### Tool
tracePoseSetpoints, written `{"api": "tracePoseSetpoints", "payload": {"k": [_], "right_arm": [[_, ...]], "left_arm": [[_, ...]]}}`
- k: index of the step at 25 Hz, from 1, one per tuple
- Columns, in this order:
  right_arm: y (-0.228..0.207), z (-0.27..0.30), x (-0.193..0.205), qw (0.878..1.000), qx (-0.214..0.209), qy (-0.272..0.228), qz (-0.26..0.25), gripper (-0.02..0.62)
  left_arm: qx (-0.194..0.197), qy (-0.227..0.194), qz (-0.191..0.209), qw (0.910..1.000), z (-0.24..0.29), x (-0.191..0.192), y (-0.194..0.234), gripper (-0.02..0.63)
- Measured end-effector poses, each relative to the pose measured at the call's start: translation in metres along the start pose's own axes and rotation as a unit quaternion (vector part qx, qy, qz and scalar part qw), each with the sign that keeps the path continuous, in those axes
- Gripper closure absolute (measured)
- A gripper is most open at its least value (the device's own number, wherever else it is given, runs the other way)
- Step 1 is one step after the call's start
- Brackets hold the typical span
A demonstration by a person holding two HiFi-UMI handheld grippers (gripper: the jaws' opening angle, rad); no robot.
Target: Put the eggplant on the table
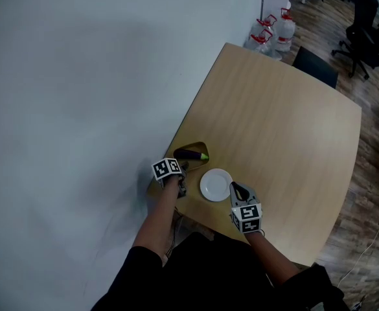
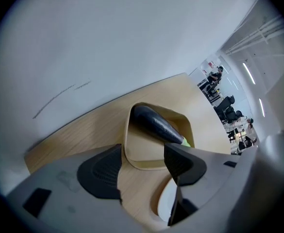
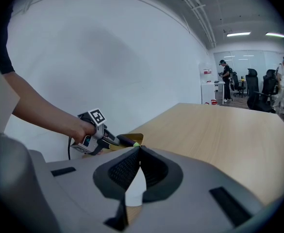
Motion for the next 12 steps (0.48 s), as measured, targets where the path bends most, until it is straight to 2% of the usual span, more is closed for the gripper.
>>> {"api": "tracePoseSetpoints", "payload": {"k": [4,9,12], "right_arm": [[0.004,-0.004,-0.005,1.000,0.000,-0.015,-0.005,0.535],[0.010,-0.013,-0.014,1.000,0.000,-0.023,-0.005,0.535],[0.018,-0.014,-0.020,1.000,-0.006,-0.028,-0.007,0.535]], "left_arm": [[0.011,-0.014,0.023,0.9996,-0.016,0.001,-0.004,0.347],[0.040,-0.044,0.007,0.9982,-0.046,0.005,-0.014,0.341],[0.056,-0.063,0.025,0.9961,-0.065,0.007,-0.024,0.341]]}}
Point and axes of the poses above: the fingertips, and each gripper's own axes: z forward along the fingers, y to its left, x out of its underside, the point moved 1 cm from there along -z, backward along the fingers, and after that the axes turned 2 degrees about y, right-handed, at the moved point
